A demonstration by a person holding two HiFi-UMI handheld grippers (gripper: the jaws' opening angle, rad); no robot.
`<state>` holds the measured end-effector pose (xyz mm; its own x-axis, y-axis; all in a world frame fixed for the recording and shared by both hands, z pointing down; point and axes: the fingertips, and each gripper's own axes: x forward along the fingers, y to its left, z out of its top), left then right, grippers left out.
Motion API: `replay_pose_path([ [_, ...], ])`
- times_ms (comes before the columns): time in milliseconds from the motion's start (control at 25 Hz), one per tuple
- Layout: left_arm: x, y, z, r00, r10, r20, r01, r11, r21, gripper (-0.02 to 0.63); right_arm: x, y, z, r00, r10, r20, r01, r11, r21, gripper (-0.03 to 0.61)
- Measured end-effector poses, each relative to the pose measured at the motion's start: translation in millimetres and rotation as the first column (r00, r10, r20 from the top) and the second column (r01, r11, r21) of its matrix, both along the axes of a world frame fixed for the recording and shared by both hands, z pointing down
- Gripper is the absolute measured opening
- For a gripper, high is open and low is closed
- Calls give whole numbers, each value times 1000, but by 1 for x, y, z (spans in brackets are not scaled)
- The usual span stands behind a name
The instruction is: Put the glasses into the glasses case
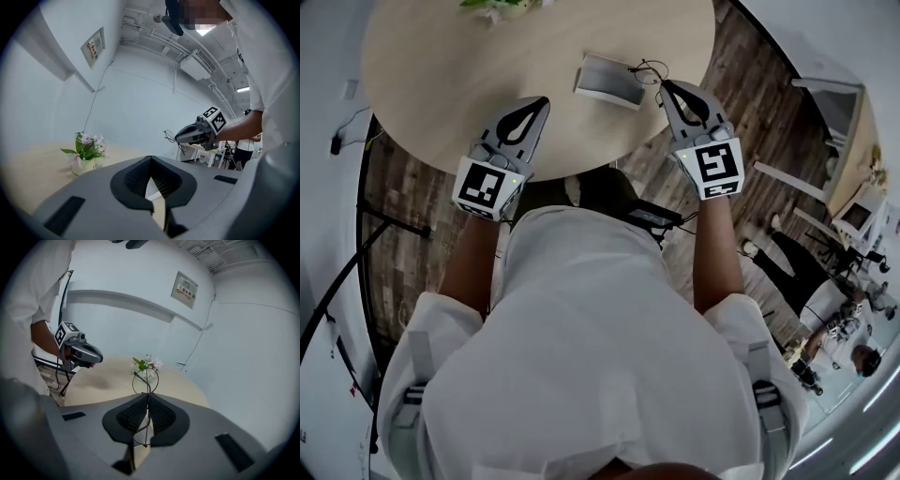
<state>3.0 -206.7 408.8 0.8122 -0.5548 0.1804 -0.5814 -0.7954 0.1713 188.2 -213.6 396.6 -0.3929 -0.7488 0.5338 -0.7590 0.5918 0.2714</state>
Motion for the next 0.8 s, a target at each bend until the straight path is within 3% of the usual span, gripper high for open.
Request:
replay_pose_path([
  [200,19,-7,14,998,-43,53,43,999,5,8,1,-23,38,987,-155,-33,152,985,-82,29],
  [360,24,-7,38,991,-113,70,116,992,-47,8,0,-36,84,969,-249,-7,244,954,-175,29],
  [520,21,-6,52,982,-172,71,180,976,-125,8,-13,-46,114,954,-300,23,296,923,-246,29],
  [800,17,-8,74,966,-250,65,257,954,-156,8,-25,-44,157,918,-397,14,375,854,-362,29],
])
